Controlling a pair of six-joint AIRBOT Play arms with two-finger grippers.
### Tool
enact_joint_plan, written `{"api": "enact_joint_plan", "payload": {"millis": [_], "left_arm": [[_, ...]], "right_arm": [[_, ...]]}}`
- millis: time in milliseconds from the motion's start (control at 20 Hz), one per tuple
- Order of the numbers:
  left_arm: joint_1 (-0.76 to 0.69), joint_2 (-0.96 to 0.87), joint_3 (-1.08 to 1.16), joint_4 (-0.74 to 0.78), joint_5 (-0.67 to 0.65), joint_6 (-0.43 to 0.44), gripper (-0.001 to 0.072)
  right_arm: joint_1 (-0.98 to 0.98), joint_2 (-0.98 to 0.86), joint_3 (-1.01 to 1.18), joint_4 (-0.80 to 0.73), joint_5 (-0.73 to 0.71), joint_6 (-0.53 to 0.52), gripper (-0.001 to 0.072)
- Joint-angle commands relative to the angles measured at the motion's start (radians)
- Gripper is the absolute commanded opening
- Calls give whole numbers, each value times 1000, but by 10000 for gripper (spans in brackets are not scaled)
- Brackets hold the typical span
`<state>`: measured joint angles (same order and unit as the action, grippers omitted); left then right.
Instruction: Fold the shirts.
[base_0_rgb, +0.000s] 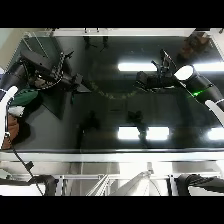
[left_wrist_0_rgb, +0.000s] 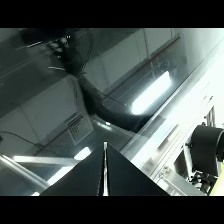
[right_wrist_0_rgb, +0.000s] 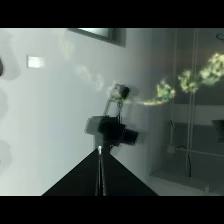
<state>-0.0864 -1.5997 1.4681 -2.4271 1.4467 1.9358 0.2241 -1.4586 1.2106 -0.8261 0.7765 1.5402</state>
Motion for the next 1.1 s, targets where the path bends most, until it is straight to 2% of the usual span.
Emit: {"api": "enact_joint_plan", "payload": {"millis": [0, 550, 750, 800, 950, 1050], "left_arm": [[0, -3, 0, -3, -3, 0, 28], [0, -92, 0, -2, -10, 0, 28], [5, -106, 10, -9, -29, -17, 26], [19, -106, 37, -5, 10, -26, 7], [114, -58, 117, 22, 159, -32, 0], [211, 61, 63, 111, 113, -46, -1]], "right_arm": [[1, -4, 0, 2, 5, 0, 27], [1, -21, -1, 34, 47, 0, 28], [-5, -19, -1, 44, 145, -27, 27], [-13, -12, -1, 41, 194, -45, 27], [-55, 58, -9, -89, 388, -55, 24], [-60, 166, -81, -263, 441, 14, 24]]}}
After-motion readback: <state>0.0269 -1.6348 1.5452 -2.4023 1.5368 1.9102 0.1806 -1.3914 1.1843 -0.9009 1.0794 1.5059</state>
